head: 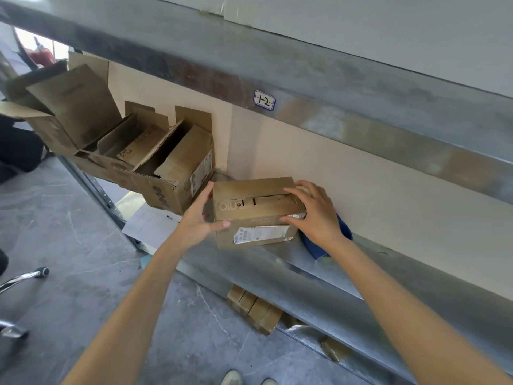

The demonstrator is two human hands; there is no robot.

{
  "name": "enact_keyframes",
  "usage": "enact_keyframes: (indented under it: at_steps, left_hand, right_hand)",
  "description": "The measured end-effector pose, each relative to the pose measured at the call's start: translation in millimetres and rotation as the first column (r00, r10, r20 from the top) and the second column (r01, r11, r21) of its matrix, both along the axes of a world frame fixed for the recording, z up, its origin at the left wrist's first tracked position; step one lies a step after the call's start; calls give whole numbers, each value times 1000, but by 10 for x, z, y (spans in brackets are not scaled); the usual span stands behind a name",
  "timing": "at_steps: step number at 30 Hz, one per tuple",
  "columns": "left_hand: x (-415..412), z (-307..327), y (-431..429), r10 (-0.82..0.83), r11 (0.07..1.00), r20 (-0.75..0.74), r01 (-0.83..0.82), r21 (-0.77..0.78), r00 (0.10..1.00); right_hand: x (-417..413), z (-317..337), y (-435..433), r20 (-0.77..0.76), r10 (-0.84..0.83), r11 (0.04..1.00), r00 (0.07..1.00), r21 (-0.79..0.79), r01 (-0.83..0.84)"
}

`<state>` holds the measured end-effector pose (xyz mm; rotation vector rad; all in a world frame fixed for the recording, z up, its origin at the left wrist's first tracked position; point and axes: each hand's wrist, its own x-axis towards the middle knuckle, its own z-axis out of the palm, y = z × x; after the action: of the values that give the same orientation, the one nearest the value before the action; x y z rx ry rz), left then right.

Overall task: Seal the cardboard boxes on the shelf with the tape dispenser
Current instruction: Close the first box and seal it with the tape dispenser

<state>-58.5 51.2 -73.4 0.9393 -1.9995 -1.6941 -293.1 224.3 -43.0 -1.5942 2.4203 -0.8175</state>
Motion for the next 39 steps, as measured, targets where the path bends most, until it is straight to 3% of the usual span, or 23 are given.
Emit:
enact_keyframes:
  at_steps: [3,6,11,16,21,26,30,35,39]
  left_hand:
    - [-78,27,36,25,998,-38,-22,61,999]
    - [-210,117,129,95,994,-3,-96,-50,995]
    - [-485,139,190,227,920,59,-194,-341,972]
    - [-590,40,125,234,849,21,-193,-492,972]
    - [-594,-3,69,210,829,19,-167,-534,978]
    - [-557,-20,56,146,844,67,-89,-528,987]
    - [-563,-31,31,124,830,102,-47,-556,987]
    - [-542,-56,9,124,812,99,-44,-582,987]
    - [-519,-42,-1,111,795,157,7,-607,981]
  right_hand:
    - [36,-66,5,209,32,999,977,15,-36]
    - [91,-99,19,277,-16,999,961,-31,25]
    - [123,-49,-143,183,-159,983,970,-64,173]
    - [83,-171,-372,209,-102,995,973,38,96]
    - [47,-272,-411,135,-128,991,983,-19,131]
    - [34,-267,-379,273,-79,993,959,-60,99]
    - [15,-267,-367,234,-29,999,972,-6,31]
    - [8,-244,-329,309,-4,996,951,-87,33]
    - [19,-234,-316,275,18,997,961,-77,4]
